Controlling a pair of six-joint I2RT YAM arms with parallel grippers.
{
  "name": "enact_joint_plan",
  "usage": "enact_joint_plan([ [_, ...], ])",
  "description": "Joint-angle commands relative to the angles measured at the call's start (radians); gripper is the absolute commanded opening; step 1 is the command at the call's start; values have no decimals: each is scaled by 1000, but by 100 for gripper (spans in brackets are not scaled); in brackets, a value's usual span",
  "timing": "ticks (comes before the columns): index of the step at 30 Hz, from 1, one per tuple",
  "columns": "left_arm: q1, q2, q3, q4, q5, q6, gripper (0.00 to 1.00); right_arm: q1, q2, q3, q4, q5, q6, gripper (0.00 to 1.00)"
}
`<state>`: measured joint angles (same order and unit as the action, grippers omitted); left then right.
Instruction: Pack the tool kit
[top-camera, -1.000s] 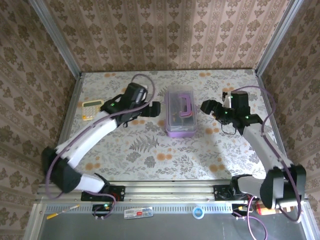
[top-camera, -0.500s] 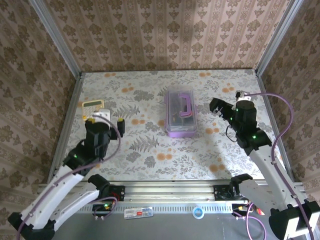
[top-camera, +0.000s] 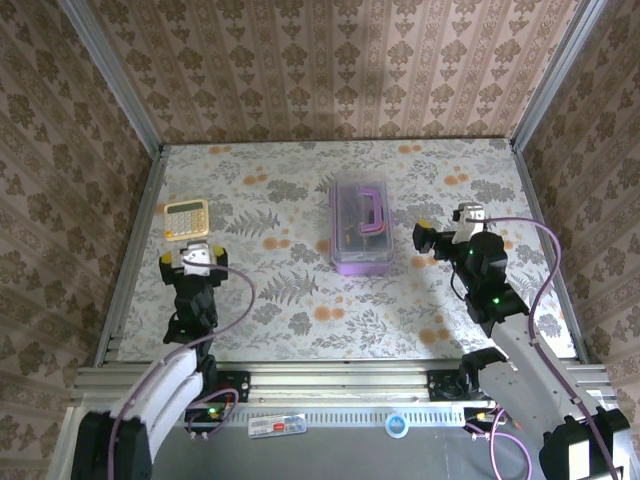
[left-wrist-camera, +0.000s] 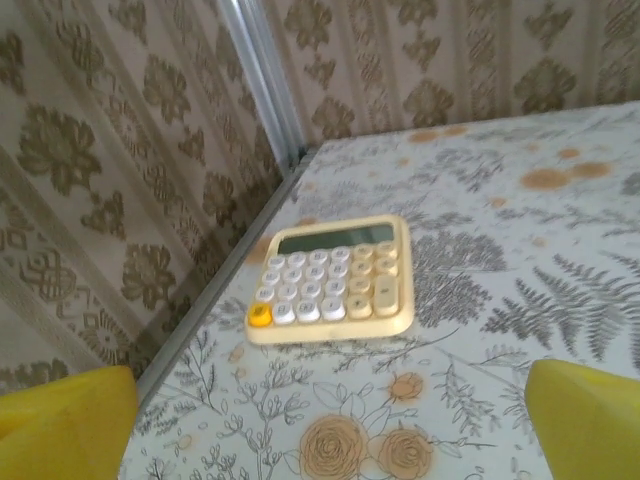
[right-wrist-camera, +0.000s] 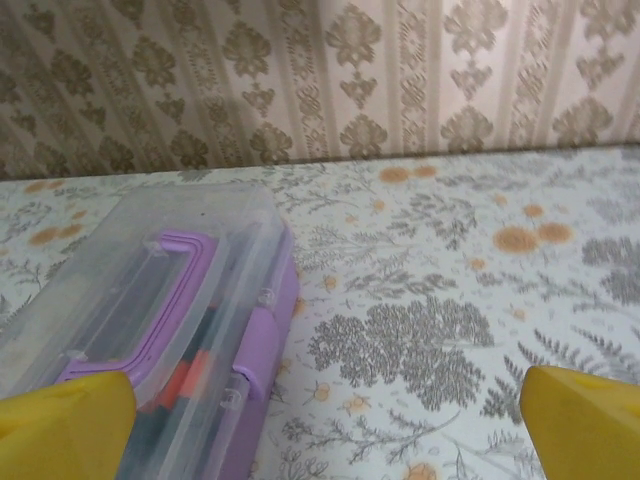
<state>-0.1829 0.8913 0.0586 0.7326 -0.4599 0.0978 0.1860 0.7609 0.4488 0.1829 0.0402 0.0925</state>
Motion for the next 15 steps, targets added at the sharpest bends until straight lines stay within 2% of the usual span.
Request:
enact_joint_plan([
  [1, 48, 195, 7, 304, 78, -87, 100, 2, -27, -30, 84, -3, -105, 100],
  [3, 51, 322, 30, 398, 106, -90, 100, 1, -28, -41, 97, 22, -118, 100],
  [6, 45, 469, 47, 544, 200, 3, 100, -1, -32, -61, 118, 46, -159, 100],
  [14, 51, 716, 179, 565, 193, 32, 100, -7, -45, -128, 144, 61, -223, 100],
  [15, 38, 707, 203, 503, 152, 34, 100, -8, -45, -137, 145, 62, -224, 100],
])
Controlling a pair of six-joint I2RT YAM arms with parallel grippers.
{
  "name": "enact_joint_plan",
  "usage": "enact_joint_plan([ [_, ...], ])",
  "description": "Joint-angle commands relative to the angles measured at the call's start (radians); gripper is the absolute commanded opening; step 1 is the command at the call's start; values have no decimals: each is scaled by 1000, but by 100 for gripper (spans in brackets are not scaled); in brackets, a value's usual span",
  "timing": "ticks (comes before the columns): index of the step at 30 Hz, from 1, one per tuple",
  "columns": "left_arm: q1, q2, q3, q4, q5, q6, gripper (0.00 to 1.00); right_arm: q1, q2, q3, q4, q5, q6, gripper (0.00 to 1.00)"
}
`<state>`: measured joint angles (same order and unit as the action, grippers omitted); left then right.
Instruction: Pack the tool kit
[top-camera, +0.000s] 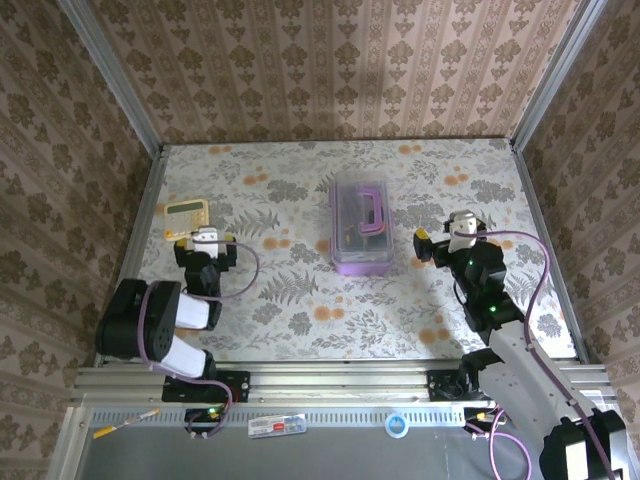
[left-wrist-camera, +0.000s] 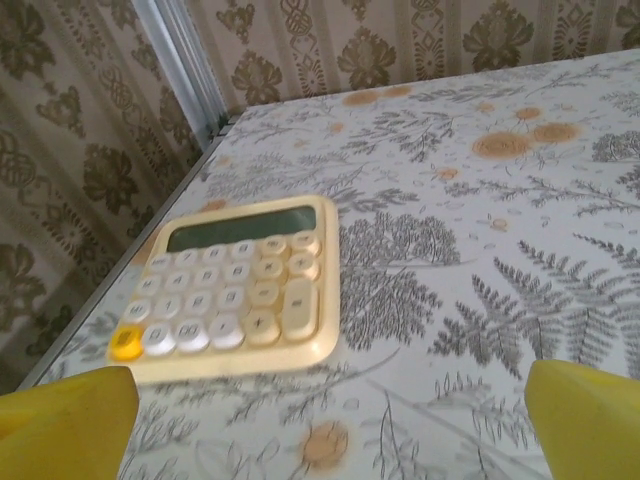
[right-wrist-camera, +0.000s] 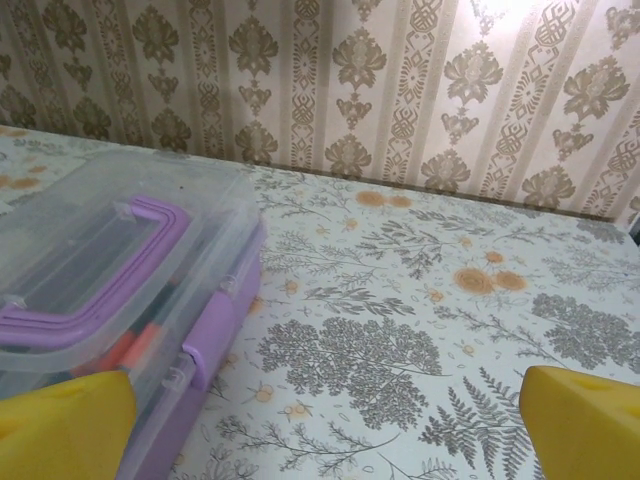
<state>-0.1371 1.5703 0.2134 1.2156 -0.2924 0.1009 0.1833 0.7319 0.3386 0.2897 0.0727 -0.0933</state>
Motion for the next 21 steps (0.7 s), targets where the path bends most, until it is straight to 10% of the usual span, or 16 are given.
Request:
enact_joint_plan([
  [1, 0, 0, 65, -60, 4, 11, 100, -7, -16, -36, 37, 29, -39, 100],
  [11, 19, 0, 117, -147, -6, -6, 100, -8, 57, -50, 40, 19, -196, 100],
  [21, 21, 2, 118, -148, -5, -6, 100, -41, 382, -127, 479, 4, -23, 100],
])
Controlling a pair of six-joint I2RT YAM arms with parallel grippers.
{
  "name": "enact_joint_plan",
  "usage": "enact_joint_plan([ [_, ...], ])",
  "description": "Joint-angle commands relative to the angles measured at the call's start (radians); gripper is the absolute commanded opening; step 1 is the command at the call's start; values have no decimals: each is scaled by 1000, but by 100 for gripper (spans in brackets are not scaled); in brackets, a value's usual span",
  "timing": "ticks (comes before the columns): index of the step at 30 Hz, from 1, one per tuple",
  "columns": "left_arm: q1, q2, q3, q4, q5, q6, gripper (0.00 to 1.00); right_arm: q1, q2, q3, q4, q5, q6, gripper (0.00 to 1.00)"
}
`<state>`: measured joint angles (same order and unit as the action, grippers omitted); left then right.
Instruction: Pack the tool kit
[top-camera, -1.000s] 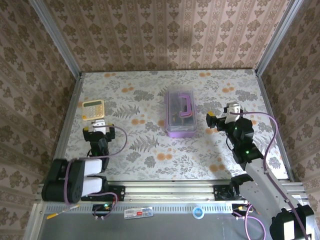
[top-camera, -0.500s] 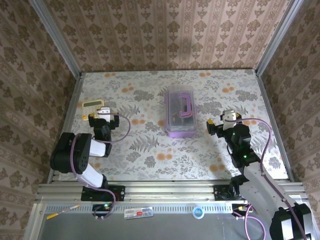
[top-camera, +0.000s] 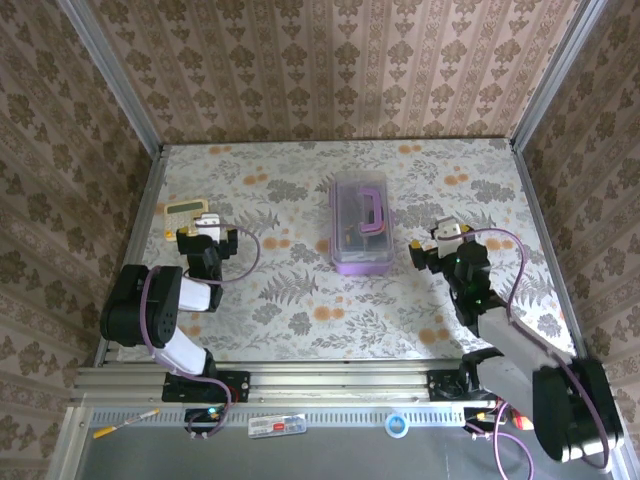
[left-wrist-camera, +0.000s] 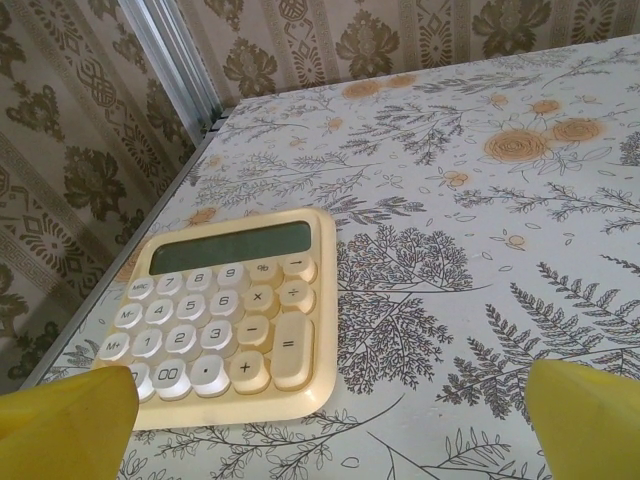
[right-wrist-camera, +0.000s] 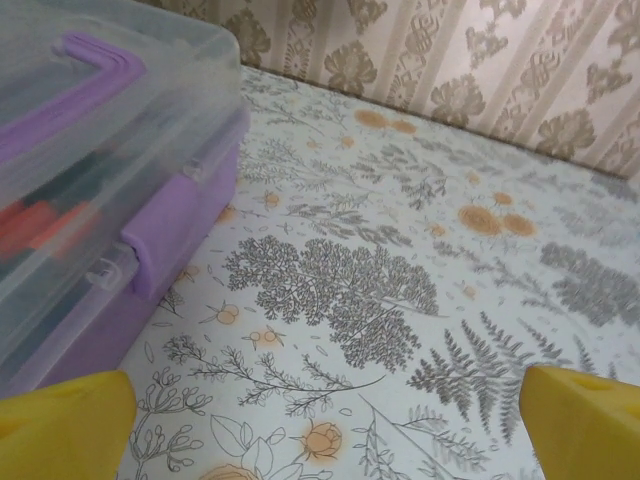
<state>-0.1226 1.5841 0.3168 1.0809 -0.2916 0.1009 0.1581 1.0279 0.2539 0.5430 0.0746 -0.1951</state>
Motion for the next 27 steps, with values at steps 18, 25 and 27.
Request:
enact_joint_plan([
  [18, 11, -13, 21, -27, 2, -9, 100, -74, 406, 19, 468, -41, 128, 100],
  [25, 13, -13, 21, -29, 2, -11, 100, -90, 507, 123, 379, 71, 192, 100],
  [27, 12, -13, 22, -28, 1, -10, 100, -123, 501, 153, 311, 24, 217, 100],
])
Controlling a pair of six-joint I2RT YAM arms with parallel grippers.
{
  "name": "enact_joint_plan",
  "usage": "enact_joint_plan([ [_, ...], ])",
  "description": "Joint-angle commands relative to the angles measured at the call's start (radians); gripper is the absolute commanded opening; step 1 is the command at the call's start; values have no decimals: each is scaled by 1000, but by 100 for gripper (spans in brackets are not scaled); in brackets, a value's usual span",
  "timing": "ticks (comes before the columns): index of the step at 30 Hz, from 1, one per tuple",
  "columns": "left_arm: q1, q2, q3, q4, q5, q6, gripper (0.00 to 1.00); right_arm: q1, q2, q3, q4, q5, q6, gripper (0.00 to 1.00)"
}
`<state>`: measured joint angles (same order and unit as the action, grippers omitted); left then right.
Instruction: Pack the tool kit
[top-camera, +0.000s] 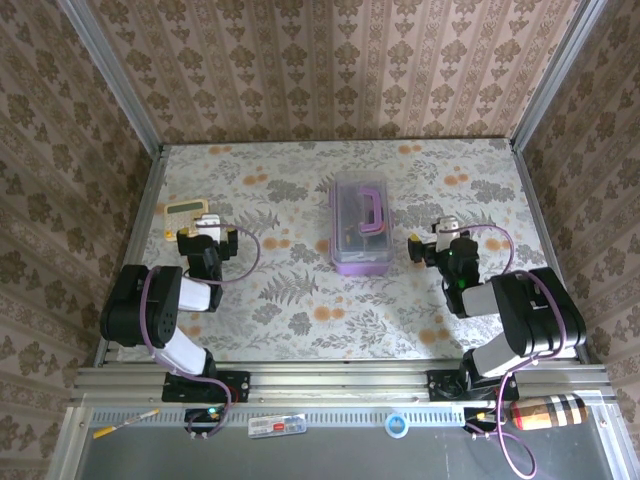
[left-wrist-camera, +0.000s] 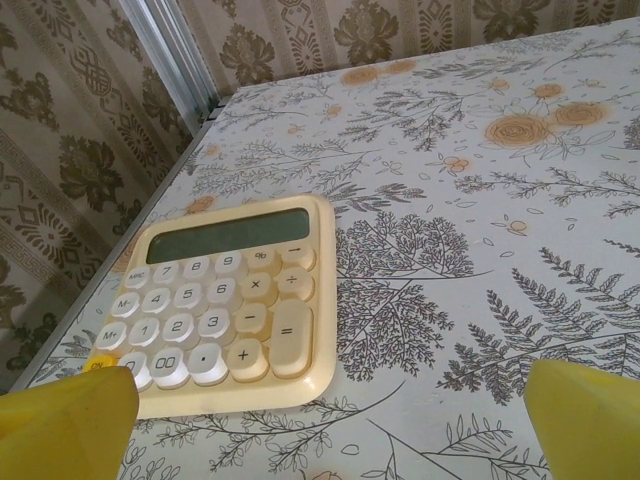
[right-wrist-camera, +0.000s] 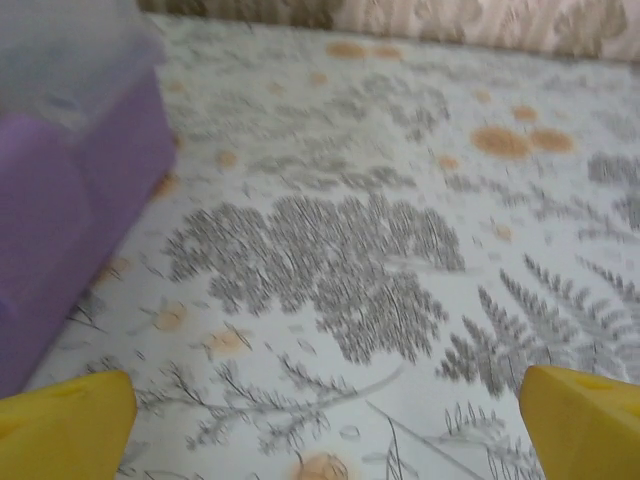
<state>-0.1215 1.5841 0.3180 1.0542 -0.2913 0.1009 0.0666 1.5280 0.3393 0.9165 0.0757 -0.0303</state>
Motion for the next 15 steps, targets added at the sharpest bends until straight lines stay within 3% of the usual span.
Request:
enact_joint_plan([
  [1, 11, -13, 20, -1, 2, -11, 100, -42, 6, 69, -58, 0, 57, 100],
  [15, 11, -13, 23, -4, 3, -10, 100, -45, 2, 70, -68, -5, 59, 100],
])
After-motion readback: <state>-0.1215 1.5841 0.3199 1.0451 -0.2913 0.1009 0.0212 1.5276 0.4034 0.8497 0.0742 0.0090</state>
